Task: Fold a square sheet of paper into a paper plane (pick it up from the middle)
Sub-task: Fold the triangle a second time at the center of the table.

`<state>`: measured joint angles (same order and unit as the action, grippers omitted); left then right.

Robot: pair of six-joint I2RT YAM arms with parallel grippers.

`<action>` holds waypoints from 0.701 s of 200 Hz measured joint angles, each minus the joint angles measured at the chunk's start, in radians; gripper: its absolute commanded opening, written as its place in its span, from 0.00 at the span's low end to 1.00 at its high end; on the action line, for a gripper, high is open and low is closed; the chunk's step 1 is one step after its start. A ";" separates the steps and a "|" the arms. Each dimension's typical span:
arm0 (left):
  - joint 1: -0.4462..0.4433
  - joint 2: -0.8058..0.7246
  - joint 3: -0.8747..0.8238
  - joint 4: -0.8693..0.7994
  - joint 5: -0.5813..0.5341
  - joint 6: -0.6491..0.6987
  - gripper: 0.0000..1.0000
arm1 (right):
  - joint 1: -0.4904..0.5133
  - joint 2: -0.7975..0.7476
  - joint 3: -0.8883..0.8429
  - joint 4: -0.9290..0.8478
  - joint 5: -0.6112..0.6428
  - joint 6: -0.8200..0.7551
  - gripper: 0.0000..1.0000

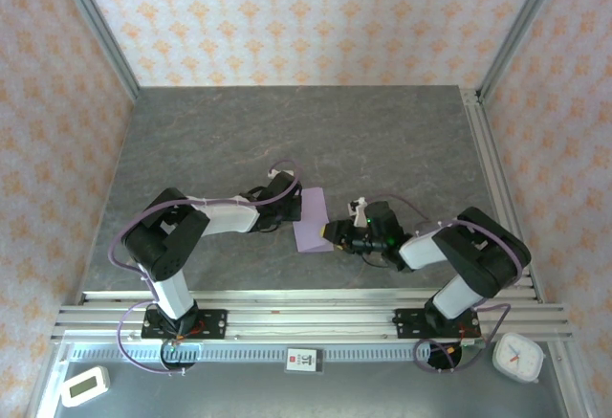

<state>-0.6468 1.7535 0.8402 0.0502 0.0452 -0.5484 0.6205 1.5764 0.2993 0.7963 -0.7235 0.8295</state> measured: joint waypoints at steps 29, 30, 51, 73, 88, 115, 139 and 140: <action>0.000 0.000 0.000 0.000 0.000 0.000 0.00 | -0.029 0.024 0.007 0.018 -0.063 -0.010 0.42; 0.000 0.000 0.000 0.000 0.000 0.000 0.00 | -0.029 0.024 0.008 0.018 -0.064 -0.010 0.42; 0.000 0.000 0.000 0.000 0.000 0.000 0.00 | -0.048 0.045 0.024 0.012 -0.111 -0.019 0.40; 0.000 0.000 0.000 0.000 0.000 0.000 0.00 | -0.060 0.066 0.055 -0.020 -0.145 -0.036 0.38; 0.000 0.000 0.000 0.000 0.000 0.000 0.00 | -0.068 0.078 0.076 -0.046 -0.167 -0.052 0.38; 0.000 -0.003 -0.004 0.004 0.001 0.000 0.00 | -0.085 0.097 0.111 -0.093 -0.216 -0.071 0.40; 0.001 -0.004 -0.008 0.009 0.003 0.001 0.00 | -0.103 0.114 0.140 -0.134 -0.267 -0.083 0.40; 0.001 -0.005 -0.008 0.009 0.004 0.001 0.00 | -0.104 0.114 0.142 -0.135 -0.268 -0.084 0.40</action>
<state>-0.6456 1.7489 0.8318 0.0593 0.0490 -0.5476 0.5163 1.6909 0.4408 0.6617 -0.9916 0.7456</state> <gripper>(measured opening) 0.049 0.402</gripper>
